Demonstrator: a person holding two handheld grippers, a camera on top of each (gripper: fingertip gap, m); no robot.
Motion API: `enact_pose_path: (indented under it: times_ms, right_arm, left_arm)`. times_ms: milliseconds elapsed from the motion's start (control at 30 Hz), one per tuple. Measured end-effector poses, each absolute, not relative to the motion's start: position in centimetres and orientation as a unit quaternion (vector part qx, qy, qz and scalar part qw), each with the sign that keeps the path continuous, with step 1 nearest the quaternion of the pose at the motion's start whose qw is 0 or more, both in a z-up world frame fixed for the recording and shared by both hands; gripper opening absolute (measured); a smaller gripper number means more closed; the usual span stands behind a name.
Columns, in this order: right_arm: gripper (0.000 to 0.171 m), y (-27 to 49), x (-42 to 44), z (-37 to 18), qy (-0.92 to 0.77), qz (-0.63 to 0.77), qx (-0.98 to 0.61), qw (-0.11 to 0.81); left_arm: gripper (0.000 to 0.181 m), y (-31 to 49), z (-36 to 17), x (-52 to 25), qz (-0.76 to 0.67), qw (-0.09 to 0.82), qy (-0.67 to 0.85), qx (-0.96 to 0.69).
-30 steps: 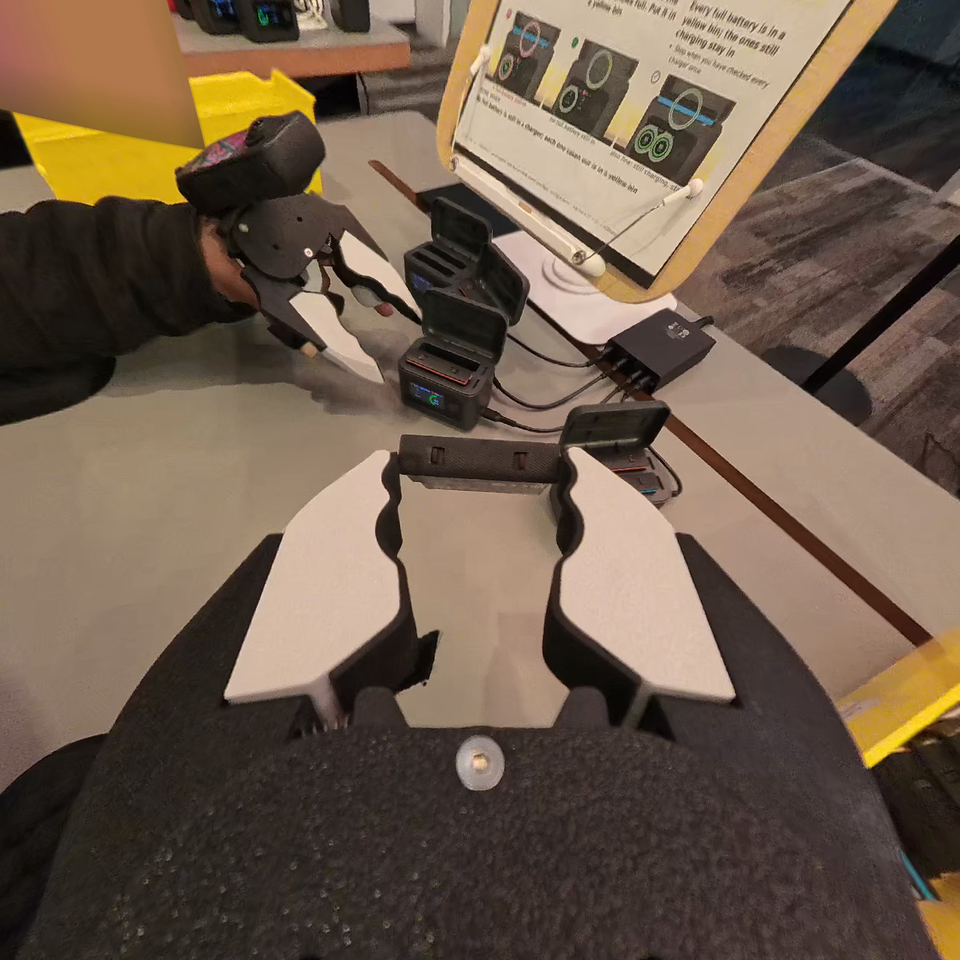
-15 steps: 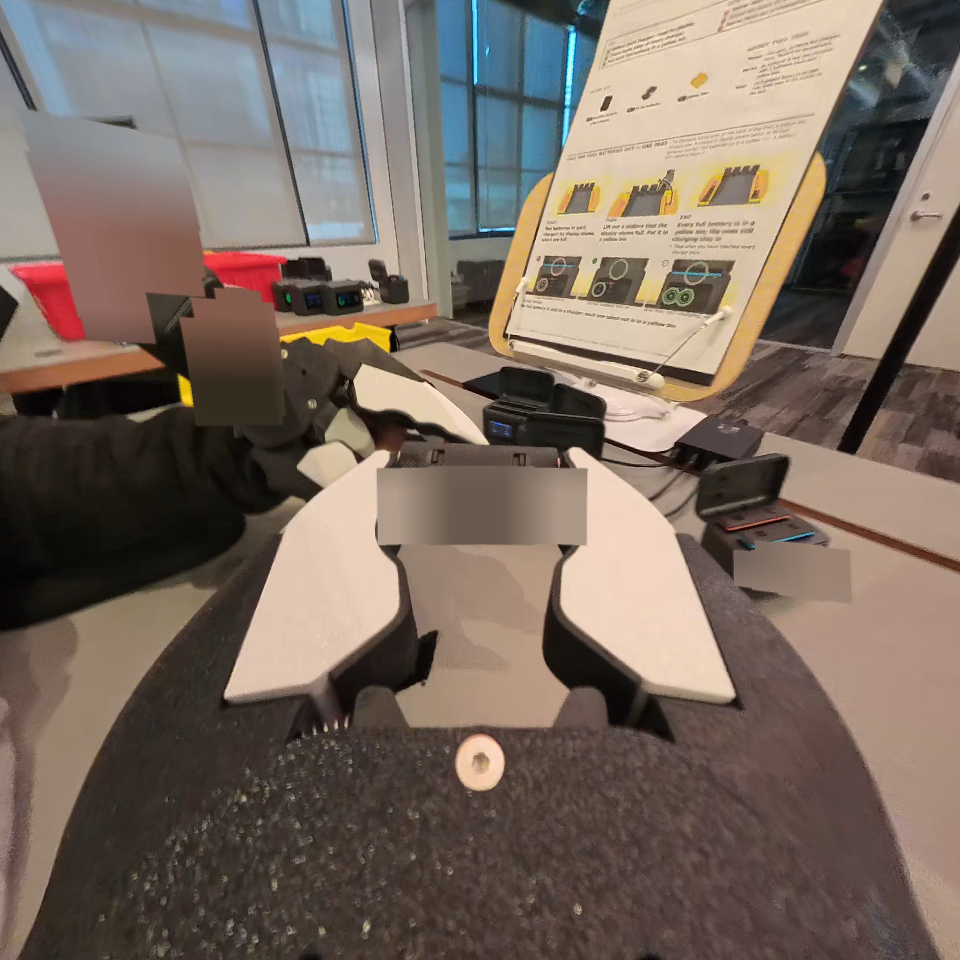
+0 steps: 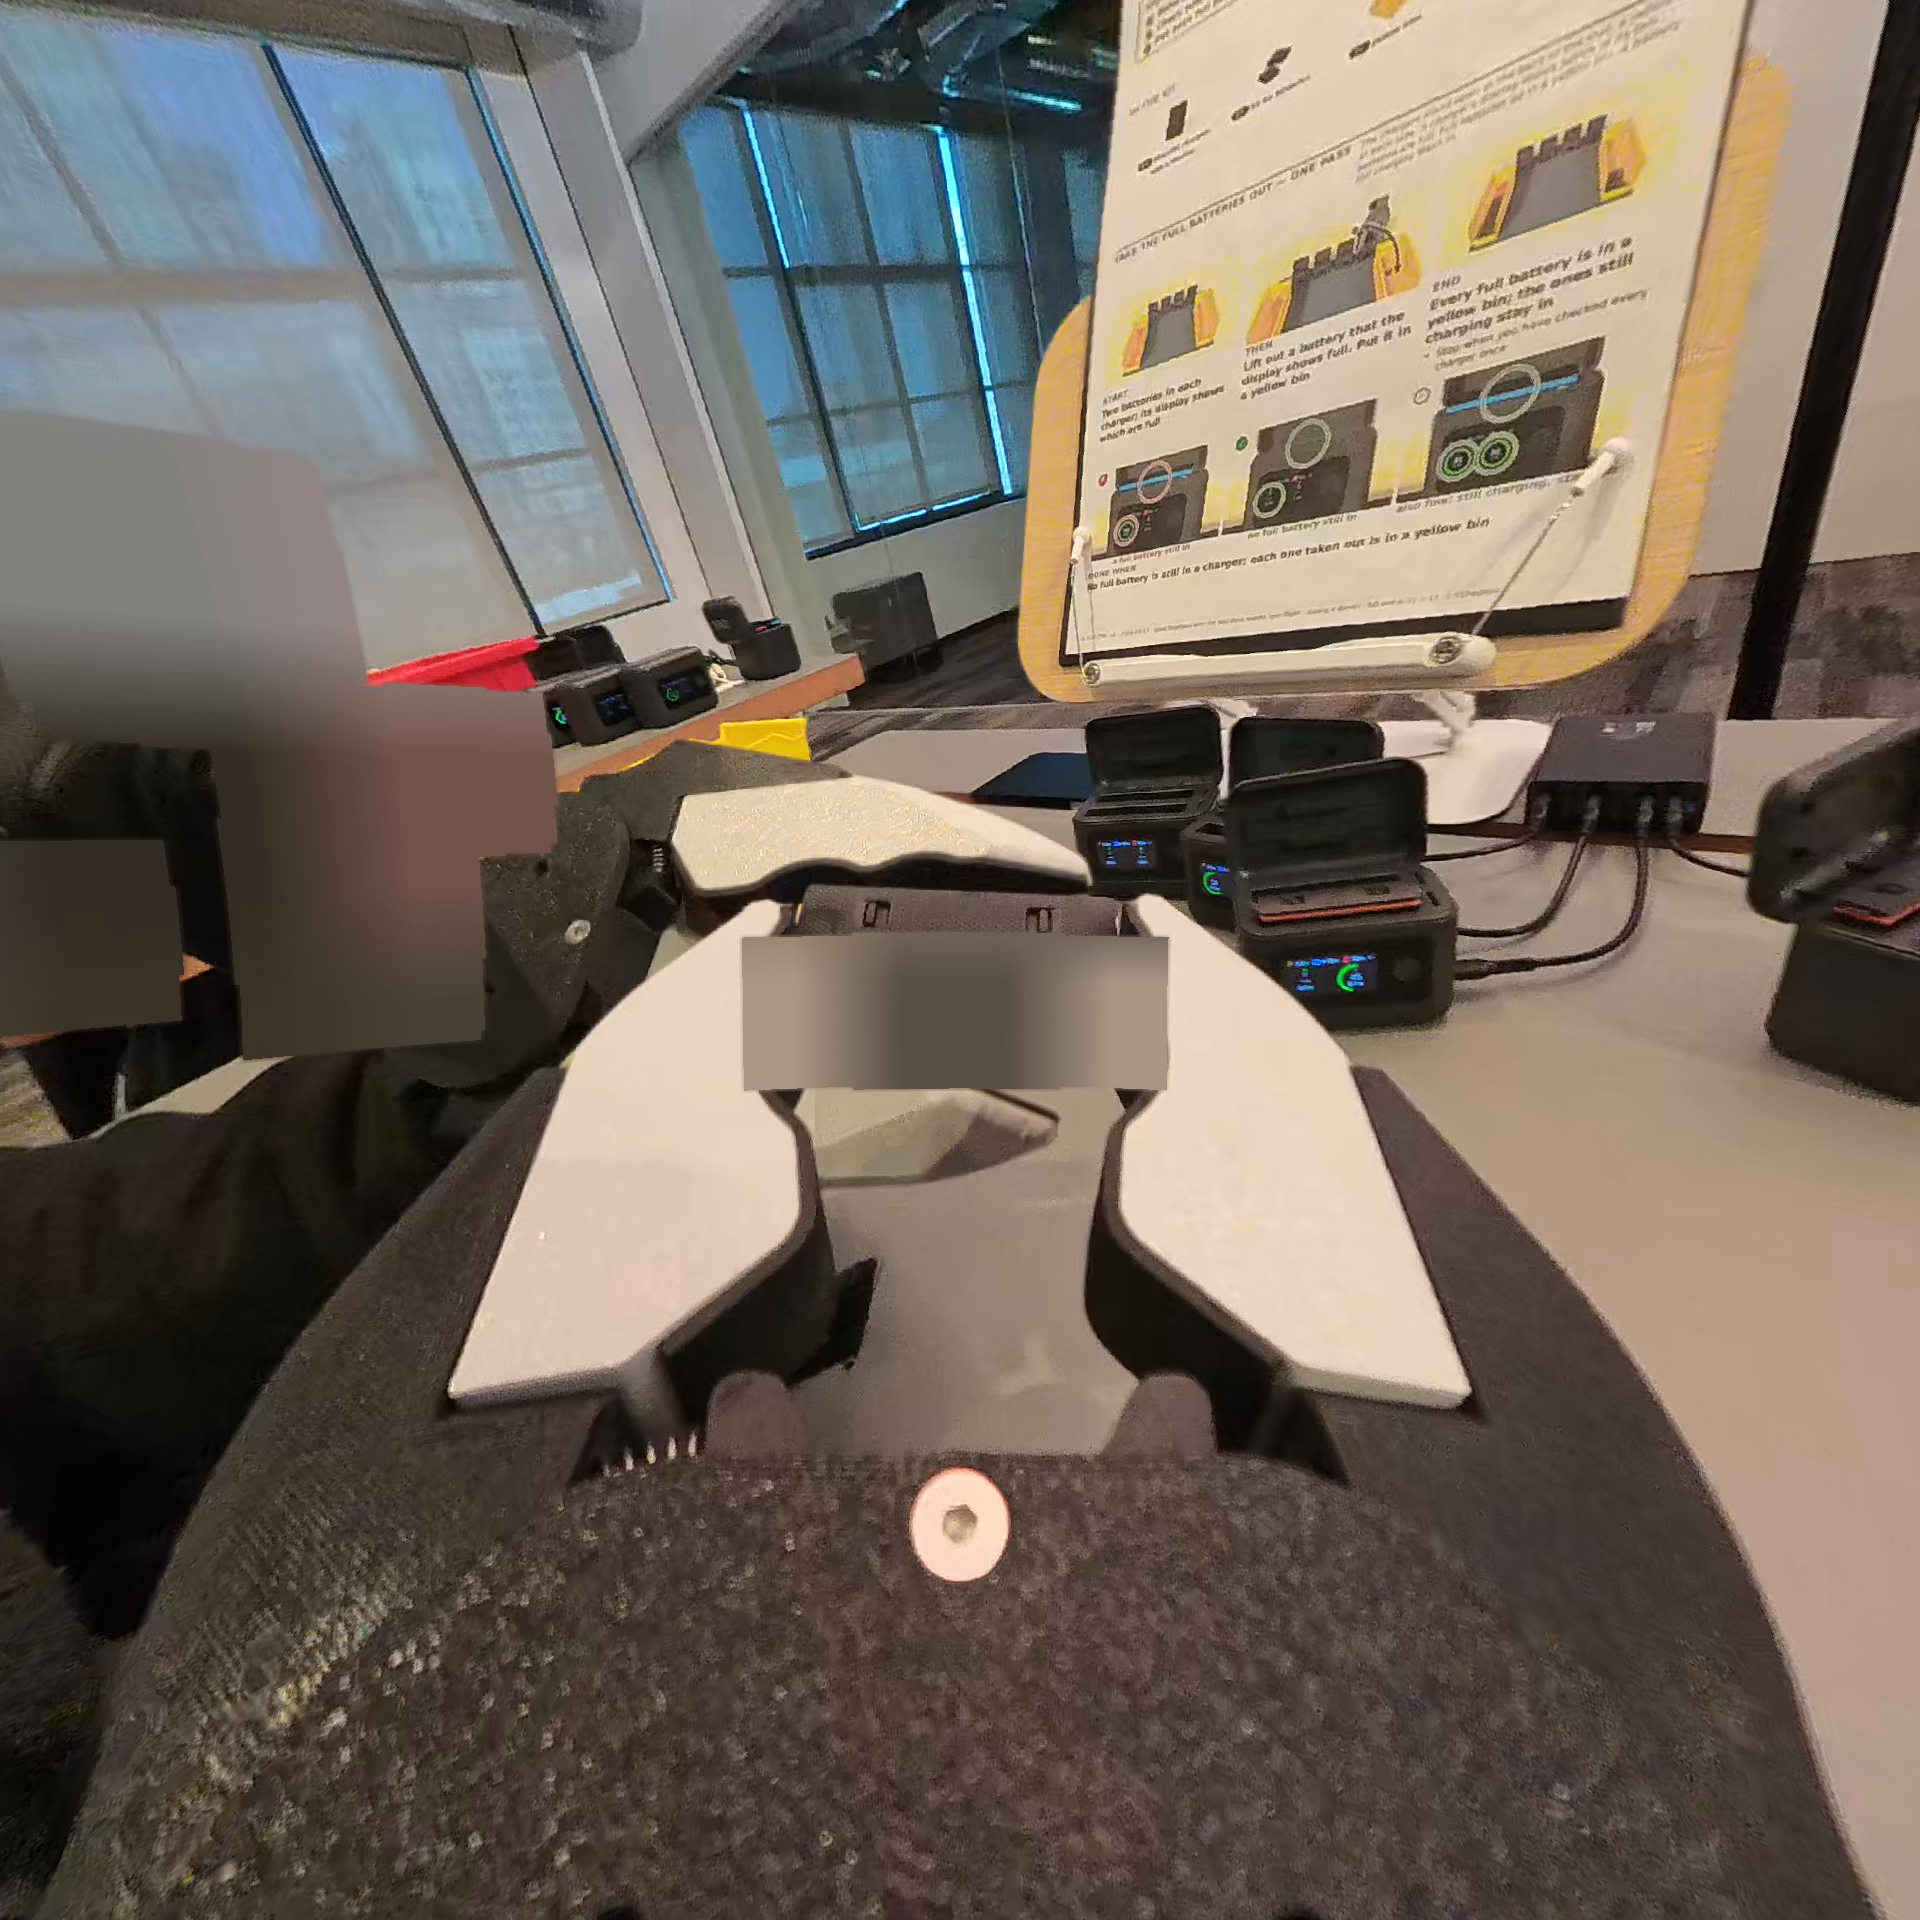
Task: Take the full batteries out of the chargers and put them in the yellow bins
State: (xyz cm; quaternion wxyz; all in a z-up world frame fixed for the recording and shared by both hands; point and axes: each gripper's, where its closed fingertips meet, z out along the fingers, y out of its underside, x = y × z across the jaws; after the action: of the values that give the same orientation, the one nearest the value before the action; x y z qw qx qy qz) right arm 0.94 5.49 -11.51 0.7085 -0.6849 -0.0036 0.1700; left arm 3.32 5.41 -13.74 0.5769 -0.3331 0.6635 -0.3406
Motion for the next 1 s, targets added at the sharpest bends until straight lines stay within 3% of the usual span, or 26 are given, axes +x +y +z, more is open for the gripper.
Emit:
enact_pose_path:
  times_ms: [400, 533, 667, 733, 1000]
  right_arm:
    - [0.058, 7.2, -2.0, -10.5, -0.033, 0.117, -0.679, 0.724]
    - [0.058, 7.5, -2.3, -10.4, -0.049, 0.105, -0.685, 0.72]
    - [0.06, 7.0, -2.0, -9.7, -0.098, 0.102, -0.705, 0.695]
    - [0.063, 6.6, -1.8, -8.8, -0.157, 0.088, -0.722, 0.668]
    - [0.043, 5.6, -2.4, -10.2, -0.559, -0.053, -0.692, 0.454]
  left_arm:
    - [0.028, 8.2, -12.8, 1.7, -0.33, 0.611, 0.626, -0.355]
    - [0.012, 8.4, -12.7, 1.5, -0.326, 0.619, 0.624, -0.348]
    - [0.011, 8.2, -13.0, 1.5, -0.334, 0.608, 0.631, -0.347]
    - [0.011, 7.9, -13.3, 1.5, -0.341, 0.595, 0.64, -0.345]
    - [0.011, 6.0, -14.4, 1.5, -0.355, 0.545, 0.683, -0.332]
